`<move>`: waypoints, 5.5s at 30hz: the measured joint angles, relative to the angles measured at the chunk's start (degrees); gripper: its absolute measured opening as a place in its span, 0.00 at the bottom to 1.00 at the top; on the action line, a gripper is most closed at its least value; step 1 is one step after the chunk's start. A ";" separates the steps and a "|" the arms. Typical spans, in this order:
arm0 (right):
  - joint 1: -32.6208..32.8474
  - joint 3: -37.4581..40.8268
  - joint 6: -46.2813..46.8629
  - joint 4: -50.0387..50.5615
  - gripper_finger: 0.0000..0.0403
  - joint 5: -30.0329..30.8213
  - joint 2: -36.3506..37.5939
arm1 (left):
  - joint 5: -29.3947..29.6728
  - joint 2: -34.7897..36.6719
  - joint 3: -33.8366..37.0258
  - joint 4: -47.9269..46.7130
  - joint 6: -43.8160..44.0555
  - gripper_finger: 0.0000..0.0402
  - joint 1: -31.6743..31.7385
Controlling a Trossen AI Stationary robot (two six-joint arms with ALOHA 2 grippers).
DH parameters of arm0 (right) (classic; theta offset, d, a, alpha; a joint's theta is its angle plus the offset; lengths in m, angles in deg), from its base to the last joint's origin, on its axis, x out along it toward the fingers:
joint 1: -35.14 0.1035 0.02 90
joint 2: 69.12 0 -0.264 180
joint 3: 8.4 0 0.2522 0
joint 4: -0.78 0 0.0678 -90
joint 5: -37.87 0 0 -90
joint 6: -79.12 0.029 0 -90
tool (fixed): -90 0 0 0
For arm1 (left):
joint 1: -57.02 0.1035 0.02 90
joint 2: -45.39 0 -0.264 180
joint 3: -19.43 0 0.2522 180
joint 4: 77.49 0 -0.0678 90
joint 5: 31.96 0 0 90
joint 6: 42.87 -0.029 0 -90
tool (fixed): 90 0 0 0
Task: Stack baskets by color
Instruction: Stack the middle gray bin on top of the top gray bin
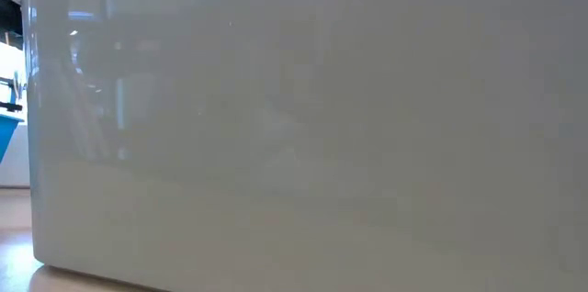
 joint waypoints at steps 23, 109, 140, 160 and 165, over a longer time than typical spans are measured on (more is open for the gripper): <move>0.00 -3.51 -9.14 -22.68 0.31 7.55 -23.83 | 0.02 -0.02 0.00 0.42 6.03 0.26 -0.02; -15.72 -27.52 11.93 5.17 0.50 -17.99 -86.51 | 0.26 0.00 0.00 -1.29 6.01 0.26 -0.02; -18.05 -27.47 19.22 4.05 0.02 -24.71 -93.61 | 0.24 -0.01 0.00 -1.29 6.01 0.26 -0.02; -18.01 -41.23 17.86 12.85 0.00 -12.35 -93.53 | 0.23 0.00 0.00 -1.30 5.67 0.26 -0.02; -18.43 -43.75 17.00 12.84 0.00 -8.07 -93.53 | 0.22 0.00 0.00 -1.31 4.46 0.26 0.00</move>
